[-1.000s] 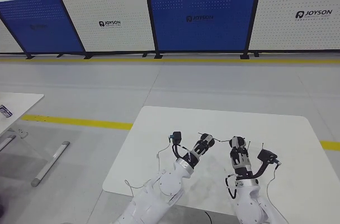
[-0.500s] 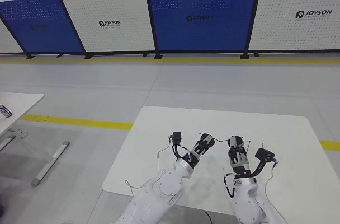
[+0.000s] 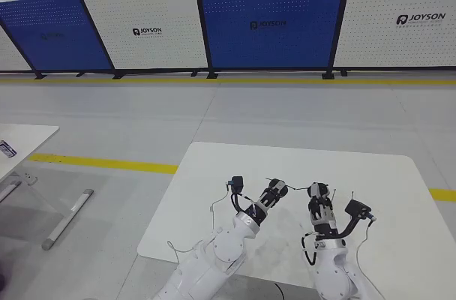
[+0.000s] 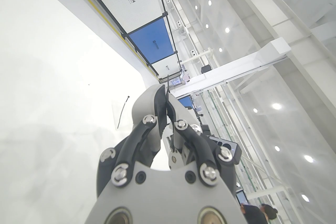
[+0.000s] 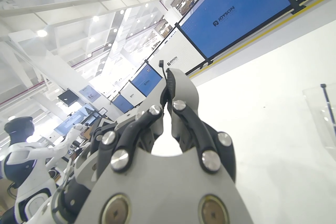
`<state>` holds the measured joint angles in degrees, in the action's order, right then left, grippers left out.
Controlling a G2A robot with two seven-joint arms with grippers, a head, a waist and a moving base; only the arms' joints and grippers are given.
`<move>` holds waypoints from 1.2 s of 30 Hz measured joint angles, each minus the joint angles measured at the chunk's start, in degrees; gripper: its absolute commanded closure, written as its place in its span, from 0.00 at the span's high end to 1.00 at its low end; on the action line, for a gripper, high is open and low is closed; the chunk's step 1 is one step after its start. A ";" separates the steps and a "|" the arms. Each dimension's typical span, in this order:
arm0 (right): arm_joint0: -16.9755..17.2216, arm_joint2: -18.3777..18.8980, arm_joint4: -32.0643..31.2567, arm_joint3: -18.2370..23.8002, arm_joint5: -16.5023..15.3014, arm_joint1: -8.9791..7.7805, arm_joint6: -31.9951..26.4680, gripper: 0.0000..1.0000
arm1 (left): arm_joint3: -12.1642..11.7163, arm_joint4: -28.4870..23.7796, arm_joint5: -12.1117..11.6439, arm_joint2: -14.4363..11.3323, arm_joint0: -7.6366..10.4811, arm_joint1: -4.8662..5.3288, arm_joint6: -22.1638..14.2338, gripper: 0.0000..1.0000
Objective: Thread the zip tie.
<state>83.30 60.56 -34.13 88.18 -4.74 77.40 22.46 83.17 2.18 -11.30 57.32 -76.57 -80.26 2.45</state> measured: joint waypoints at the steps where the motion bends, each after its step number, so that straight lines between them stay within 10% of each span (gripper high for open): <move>1: 0.00 0.06 0.00 -0.02 0.00 0.04 -0.15 0.00 | 0.00 0.00 0.00 0.00 0.00 0.00 0.00 0.00; 36: 0.48 1.44 -1.85 -0.42 -0.08 1.64 -0.87 0.00 | 0.00 0.00 0.00 0.00 0.00 0.00 0.00 0.00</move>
<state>83.77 62.00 -35.97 87.76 -4.82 79.05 21.58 83.17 2.18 -11.30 57.32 -76.57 -80.26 2.45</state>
